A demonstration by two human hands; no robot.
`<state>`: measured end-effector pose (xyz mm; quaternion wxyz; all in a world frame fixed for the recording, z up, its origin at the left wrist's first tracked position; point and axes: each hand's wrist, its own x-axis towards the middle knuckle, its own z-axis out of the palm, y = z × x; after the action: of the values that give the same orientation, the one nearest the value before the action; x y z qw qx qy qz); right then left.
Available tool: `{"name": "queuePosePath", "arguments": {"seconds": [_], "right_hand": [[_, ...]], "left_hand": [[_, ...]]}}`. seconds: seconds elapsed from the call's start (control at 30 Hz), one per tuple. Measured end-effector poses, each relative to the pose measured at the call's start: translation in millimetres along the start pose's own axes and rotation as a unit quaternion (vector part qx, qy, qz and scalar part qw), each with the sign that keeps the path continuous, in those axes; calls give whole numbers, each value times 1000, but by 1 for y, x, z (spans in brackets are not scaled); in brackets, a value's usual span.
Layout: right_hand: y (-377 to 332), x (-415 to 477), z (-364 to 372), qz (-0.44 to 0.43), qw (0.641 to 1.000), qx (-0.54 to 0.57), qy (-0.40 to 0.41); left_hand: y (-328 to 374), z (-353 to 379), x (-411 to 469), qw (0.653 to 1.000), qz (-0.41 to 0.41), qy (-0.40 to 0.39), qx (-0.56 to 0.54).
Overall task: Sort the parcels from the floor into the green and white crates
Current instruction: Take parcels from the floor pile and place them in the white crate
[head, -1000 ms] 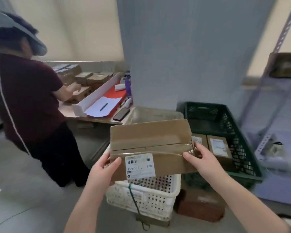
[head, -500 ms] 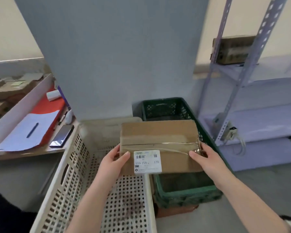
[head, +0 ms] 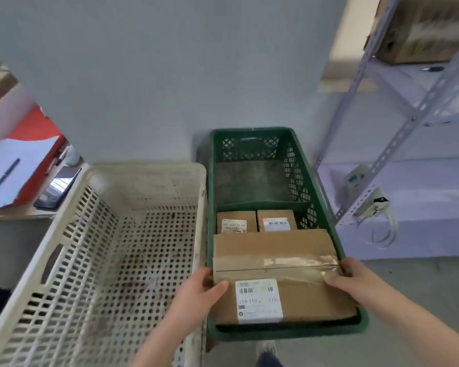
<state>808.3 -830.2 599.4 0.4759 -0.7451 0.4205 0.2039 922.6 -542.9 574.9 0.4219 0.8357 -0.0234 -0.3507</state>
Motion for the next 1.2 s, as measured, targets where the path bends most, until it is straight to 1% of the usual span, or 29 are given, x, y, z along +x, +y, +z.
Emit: {"name": "queuePosePath", "arguments": {"seconds": [0.1,0.2,0.27,0.33,0.47,0.57,0.63,0.77,0.9,1.0,1.07,1.2], "right_hand": [[3,16,-5,10,999,-29,-21],[-7,29,-4,-1,998,-59,-26],[-17,35,-4,-16,996,-82,-23],[-30,39,-9,-43,991,-127,-13],[-60,29,-28,-79,971,-225,-9],[-82,11,-29,-126,965,-227,21],[-101,-6,-14,-166,957,-234,29],[-142,-39,62,-214,946,-243,11],[-158,-48,170,-205,946,-247,-32],[-158,-40,253,-164,964,-198,-66],[-153,-28,304,-121,971,-190,-78],[-124,-2,387,-23,976,-182,-117]], "left_hand": [[-3,13,1,1000,-23,10,-3],[-2,13,0,998,-37,43,-25],[0,8,-3,996,-43,56,-57],[3,2,-6,994,-42,53,-82],[16,-10,-12,991,-12,57,-123],[21,-36,-18,982,25,88,-167],[15,-63,-24,977,39,110,-177],[-24,-132,-34,974,26,137,-179],[-95,-205,-33,973,-1,155,-171],[-160,-247,-22,977,-34,152,-147],[-201,-263,-14,980,-70,137,-127],[-263,-263,2,984,-144,100,-31]]}}
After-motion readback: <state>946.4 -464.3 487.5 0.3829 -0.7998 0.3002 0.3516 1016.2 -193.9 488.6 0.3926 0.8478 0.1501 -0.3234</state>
